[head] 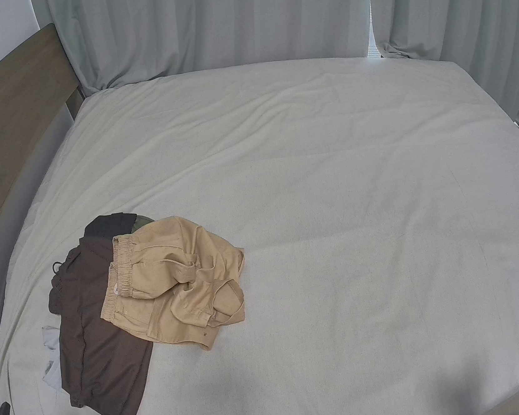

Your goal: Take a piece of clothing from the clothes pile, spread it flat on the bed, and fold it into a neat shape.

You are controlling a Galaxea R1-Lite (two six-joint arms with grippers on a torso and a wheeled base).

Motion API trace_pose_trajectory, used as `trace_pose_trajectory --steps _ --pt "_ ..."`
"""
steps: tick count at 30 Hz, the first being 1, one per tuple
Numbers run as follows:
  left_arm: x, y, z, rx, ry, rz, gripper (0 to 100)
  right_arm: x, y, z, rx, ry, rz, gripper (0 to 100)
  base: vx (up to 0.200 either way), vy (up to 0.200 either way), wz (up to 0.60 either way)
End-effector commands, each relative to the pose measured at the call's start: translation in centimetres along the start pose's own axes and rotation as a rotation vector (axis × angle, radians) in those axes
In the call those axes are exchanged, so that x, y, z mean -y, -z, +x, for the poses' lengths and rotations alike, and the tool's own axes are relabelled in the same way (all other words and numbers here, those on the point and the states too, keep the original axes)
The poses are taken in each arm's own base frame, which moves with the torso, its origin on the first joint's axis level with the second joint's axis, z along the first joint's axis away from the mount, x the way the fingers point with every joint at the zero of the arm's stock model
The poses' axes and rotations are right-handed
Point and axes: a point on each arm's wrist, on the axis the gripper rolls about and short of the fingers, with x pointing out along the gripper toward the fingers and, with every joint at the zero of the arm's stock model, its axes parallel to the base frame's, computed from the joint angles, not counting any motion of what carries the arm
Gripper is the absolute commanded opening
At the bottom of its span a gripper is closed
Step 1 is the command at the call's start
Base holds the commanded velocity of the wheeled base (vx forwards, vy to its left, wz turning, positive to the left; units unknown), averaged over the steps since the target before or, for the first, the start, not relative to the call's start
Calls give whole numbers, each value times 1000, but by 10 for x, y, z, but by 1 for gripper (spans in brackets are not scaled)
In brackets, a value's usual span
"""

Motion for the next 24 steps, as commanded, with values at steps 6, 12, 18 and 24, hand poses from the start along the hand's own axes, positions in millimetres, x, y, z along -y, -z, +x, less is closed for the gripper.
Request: trace_pose_trajectory --steps 6,12,18,24 --pt "0 5 0 -1 4 5 100 0 5 0 -1 -1 1 100 0 0 0" --pt "0 -14 -3 91 12 -14 100 0 5 0 -1 -1 1 100 0 0 0" --pt "-1 -47 1 94 53 -47 100 0 5 0 -1 -1 1 100 0 0 0" --pt "-2 -43 7 18 123 -133 100 0 5 0 -3 -1 0 100 0 0 0"
